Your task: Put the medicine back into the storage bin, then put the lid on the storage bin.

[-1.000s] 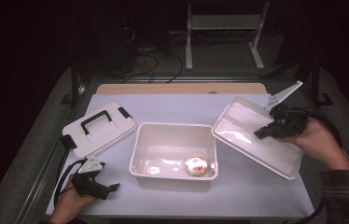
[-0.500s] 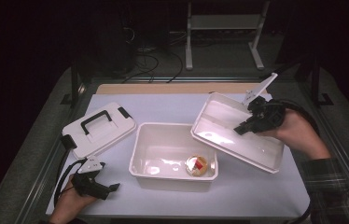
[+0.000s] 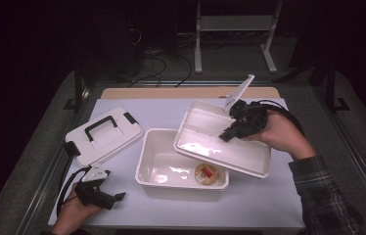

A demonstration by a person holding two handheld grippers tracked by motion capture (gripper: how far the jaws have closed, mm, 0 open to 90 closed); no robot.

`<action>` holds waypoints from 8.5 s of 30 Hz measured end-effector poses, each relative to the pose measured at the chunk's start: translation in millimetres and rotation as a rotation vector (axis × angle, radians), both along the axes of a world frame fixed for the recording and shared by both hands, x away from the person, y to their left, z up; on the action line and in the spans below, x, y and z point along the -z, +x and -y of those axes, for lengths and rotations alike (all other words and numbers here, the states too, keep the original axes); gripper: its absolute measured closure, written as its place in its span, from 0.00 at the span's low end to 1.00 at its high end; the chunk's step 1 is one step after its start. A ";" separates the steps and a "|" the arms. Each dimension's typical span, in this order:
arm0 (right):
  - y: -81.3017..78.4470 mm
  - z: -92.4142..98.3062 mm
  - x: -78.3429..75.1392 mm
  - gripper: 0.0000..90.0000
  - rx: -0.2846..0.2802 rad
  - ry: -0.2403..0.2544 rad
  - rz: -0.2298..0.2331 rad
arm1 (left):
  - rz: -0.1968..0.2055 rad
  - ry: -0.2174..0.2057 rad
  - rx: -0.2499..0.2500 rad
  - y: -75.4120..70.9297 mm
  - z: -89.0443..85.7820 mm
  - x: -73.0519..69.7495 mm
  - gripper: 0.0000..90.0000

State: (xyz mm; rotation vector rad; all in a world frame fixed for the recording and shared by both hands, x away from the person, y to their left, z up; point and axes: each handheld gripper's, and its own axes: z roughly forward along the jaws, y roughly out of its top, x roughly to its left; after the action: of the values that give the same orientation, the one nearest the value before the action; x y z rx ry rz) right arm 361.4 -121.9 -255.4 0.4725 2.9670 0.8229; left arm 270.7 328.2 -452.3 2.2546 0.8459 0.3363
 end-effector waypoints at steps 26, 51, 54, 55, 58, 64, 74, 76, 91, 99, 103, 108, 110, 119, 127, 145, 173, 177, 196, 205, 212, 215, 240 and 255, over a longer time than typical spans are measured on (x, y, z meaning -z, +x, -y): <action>3.5 -105.0 24.1 0.99 -0.212 -0.049 -0.051 | 0.001 0.001 0.001 0.1 -0.1 0.0 0.00; 2.3 -119.1 54.9 0.99 -0.226 -0.107 -0.042 | 0.000 0.000 0.000 0.0 -0.1 0.0 0.00; 1.7 -118.5 56.5 0.99 -0.223 -0.102 -0.039 | 0.000 0.000 0.000 0.0 0.0 0.0 0.00; 1.7 -118.3 56.6 0.99 -0.223 -0.100 -0.038 | 0.000 0.000 0.000 0.0 0.0 0.0 0.00; 0.8 -117.7 56.9 0.99 -0.220 -0.096 -0.034 | 0.000 0.000 0.000 -0.1 0.0 0.0 0.00; -1.3 -114.3 53.3 0.83 -0.208 -0.069 -0.009 | 0.000 0.000 0.000 0.0 0.0 0.0 0.00; -0.7 -65.0 24.8 0.41 -0.029 0.030 0.105 | 0.000 0.002 0.001 0.0 -0.1 -0.1 0.00; -1.2 -53.3 22.0 0.37 -0.001 0.044 0.116 | 0.000 0.001 0.001 0.0 -0.1 0.0 0.00; -15.2 28.4 31.0 0.19 0.212 0.082 0.140 | -0.001 0.001 0.001 0.0 -0.1 -0.1 0.00; -26.7 68.7 59.9 0.14 0.344 0.111 0.153 | -0.001 0.001 0.001 0.1 -0.1 -0.2 0.00; -32.9 82.7 82.8 0.09 0.402 0.128 0.159 | -0.001 0.000 0.000 0.1 0.1 -0.2 0.00; -39.6 96.6 113.6 0.09 0.461 0.148 0.138 | -0.003 0.002 -0.001 0.2 0.3 -0.5 0.00; -42.3 99.6 126.0 0.09 0.485 0.146 0.135 | -0.003 0.003 -0.001 0.2 0.4 -0.7 0.00; -51.0 105.1 171.9 0.02 0.586 0.124 0.140 | -0.009 0.019 -0.005 -1.7 2.5 -4.4 0.00; -63.3 101.7 197.5 0.02 0.618 0.102 0.145 | -0.005 0.006 -0.020 -2.6 -0.7 -18.5 0.03; -69.1 107.4 203.9 0.02 0.640 0.171 0.166 | -0.008 0.022 -0.073 25.3 -13.7 -66.3 0.06; -69.1 107.6 203.9 0.02 0.640 0.171 0.165 | -0.046 0.087 -0.095 111.4 -45.6 -114.5 0.25; -69.1 107.6 203.9 0.02 0.639 0.171 0.165 | -0.067 0.099 -0.091 123.4 -49.2 -117.9 0.26; -69.1 107.7 204.0 0.02 0.639 0.172 0.165 | -0.153 0.178 -0.093 186.3 -59.0 -106.6 0.39; -69.1 107.6 204.0 0.02 0.639 0.172 0.165 | -0.205 0.187 -0.079 212.3 -62.1 -98.5 0.47; -69.1 107.7 204.0 0.02 0.640 0.172 0.165 | -0.251 0.215 -0.062 226.1 -60.0 -87.3 0.60; -69.1 107.7 204.0 0.02 0.640 0.172 0.165 | -0.274 0.223 -0.045 229.2 -58.7 -81.4 0.70; -69.1 107.7 204.0 0.02 0.639 0.172 0.165 | -0.270 0.262 0.041 210.9 -42.8 -117.7 0.93; -69.2 107.7 204.0 0.02 0.639 0.173 0.164 | -0.223 0.214 0.114 190.4 -35.3 -175.4 0.93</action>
State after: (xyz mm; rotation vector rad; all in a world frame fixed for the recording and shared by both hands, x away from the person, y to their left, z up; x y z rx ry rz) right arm 292.2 -229.7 -459.5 1.2044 2.3622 0.9650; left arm 461.1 363.5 -276.9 2.5634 0.8212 0.1287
